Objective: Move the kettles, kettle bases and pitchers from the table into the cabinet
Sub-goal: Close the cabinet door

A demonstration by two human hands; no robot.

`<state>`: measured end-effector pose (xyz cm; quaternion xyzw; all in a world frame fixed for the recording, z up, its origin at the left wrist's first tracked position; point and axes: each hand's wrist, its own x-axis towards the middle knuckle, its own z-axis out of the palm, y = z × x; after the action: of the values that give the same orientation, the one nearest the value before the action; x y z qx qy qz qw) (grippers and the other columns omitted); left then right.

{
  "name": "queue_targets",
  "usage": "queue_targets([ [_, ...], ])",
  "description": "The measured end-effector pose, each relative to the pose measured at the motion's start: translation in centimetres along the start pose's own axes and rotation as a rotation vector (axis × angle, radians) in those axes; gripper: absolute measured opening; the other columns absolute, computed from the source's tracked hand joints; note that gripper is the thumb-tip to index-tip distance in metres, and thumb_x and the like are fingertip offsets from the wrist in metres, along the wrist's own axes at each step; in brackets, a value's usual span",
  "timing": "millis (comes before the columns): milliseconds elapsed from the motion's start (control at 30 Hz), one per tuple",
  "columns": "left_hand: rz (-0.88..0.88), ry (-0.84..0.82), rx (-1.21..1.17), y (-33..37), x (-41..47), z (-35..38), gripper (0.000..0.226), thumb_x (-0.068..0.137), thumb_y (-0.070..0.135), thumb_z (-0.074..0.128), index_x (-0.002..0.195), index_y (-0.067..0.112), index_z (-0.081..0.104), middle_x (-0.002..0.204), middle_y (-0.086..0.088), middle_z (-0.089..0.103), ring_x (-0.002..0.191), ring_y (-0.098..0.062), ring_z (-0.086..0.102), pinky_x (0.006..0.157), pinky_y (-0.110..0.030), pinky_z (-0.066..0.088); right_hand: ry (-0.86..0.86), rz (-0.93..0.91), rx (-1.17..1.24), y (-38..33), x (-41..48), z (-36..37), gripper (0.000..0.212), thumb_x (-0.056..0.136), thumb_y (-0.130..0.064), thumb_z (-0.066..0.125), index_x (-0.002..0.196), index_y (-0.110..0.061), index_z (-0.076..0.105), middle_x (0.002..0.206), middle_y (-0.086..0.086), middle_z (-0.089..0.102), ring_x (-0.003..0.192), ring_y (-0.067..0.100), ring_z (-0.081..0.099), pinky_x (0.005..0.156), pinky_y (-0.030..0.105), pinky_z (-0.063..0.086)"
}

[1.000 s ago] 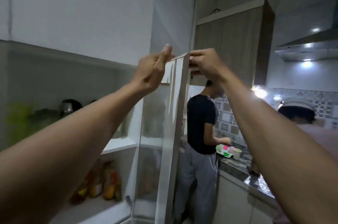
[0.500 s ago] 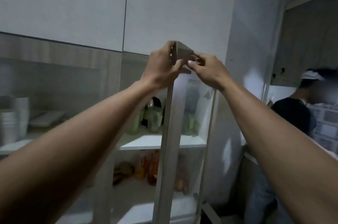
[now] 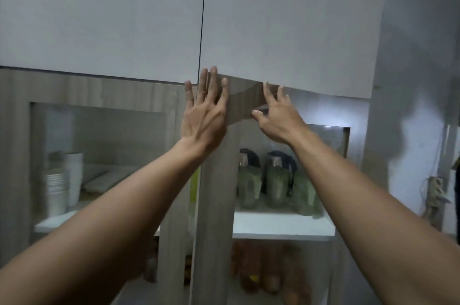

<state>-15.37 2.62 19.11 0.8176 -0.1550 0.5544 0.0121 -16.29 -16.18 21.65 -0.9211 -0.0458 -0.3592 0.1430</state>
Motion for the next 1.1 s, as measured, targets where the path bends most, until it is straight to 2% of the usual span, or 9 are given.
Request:
queue_targets([
  [167, -0.085, -0.111, 0.069, -0.6, 1.6, 4.3, 0.069, 0.088, 0.003, 0.016, 0.153, -0.001, -0.006, 0.16, -0.023, -0.014, 0.149, -0.036, -0.016, 0.12, -0.056, -0.004, -0.023, 0.022, -0.034, 2.8, 3.0, 3.4, 0.074, 0.102, -0.051, 0.04, 0.155, -0.049, -0.011, 0.166, 0.013, -0.018, 0.153, 0.042, -0.009, 0.122, 0.062, 0.003],
  [300, -0.093, -0.169, 0.041, -1.8, 2.8, 8.7, 0.069, 0.09, -0.003, 0.024, 0.153, -0.005, -0.005, 0.159, -0.027, -0.015, 0.148, -0.04, -0.015, 0.121, -0.053, 0.002, -0.022, 0.048, -0.07, 5.4, 5.1, 5.6, 0.074, 0.102, -0.05, 0.04, 0.155, -0.05, -0.011, 0.166, 0.014, -0.019, 0.152, 0.044, -0.012, 0.121, 0.063, 0.0],
  [400, -0.114, -0.213, -0.039, -1.9, 2.9, 11.9, 0.068, 0.095, 0.008, 0.03, 0.153, -0.004, -0.004, 0.159, -0.027, -0.015, 0.148, -0.04, -0.015, 0.122, -0.051, 0.002, -0.017, 0.041, -0.1, 7.1, 6.5, 7.0, 0.076, 0.102, -0.049, 0.041, 0.156, -0.045, -0.012, 0.165, 0.013, -0.021, 0.152, 0.041, -0.014, 0.121, 0.063, 0.0],
  [533, -0.162, -0.242, -0.135, -1.3, 3.1, 15.1, 0.072, 0.103, 0.038, 0.029, 0.154, 0.001, -0.008, 0.159, -0.022, -0.021, 0.148, -0.033, -0.018, 0.122, -0.043, -0.001, 0.002, 0.014, -0.154, 8.7, 8.0, 8.6, 0.074, 0.103, -0.049, 0.038, 0.157, -0.042, -0.012, 0.165, 0.008, -0.025, 0.152, 0.041, -0.016, 0.118, 0.065, -0.003],
  [700, -0.186, -0.228, -0.171, -1.2, 3.4, 17.7, 0.08, 0.101, 0.052, 0.027, 0.154, 0.004, -0.01, 0.159, -0.018, -0.022, 0.148, -0.029, -0.02, 0.121, -0.041, 0.0, 0.031, -0.002, -0.14, 9.5, 9.4, 10.3, 0.073, 0.104, -0.048, 0.036, 0.157, -0.041, -0.013, 0.164, 0.007, -0.025, 0.15, 0.04, -0.02, 0.117, 0.065, -0.006],
  [933, -0.179, -0.183, -0.125, -1.5, 3.6, 19.8, 0.088, 0.097, 0.063, 0.024, 0.154, 0.005, -0.01, 0.16, -0.018, -0.019, 0.148, -0.03, -0.017, 0.123, -0.044, 0.005, 0.078, -0.027, -0.156, 10.2, 10.2, 11.7, 0.074, 0.103, -0.046, 0.037, 0.159, -0.036, -0.012, 0.166, 0.011, -0.021, 0.15, 0.043, -0.019, 0.122, 0.063, 0.001],
  [1100, -0.222, -0.144, -0.132, -1.0, 3.7, 20.3, 0.088, 0.096, 0.063, 0.026, 0.155, 0.006, -0.007, 0.161, -0.018, -0.014, 0.149, -0.031, -0.013, 0.122, -0.046, 0.005, 0.093, -0.032, -0.157, 10.2, 10.4, 12.0, 0.075, 0.104, -0.047, 0.036, 0.159, -0.032, -0.012, 0.165, 0.014, -0.02, 0.15, 0.046, -0.017, 0.123, 0.061, 0.004],
])
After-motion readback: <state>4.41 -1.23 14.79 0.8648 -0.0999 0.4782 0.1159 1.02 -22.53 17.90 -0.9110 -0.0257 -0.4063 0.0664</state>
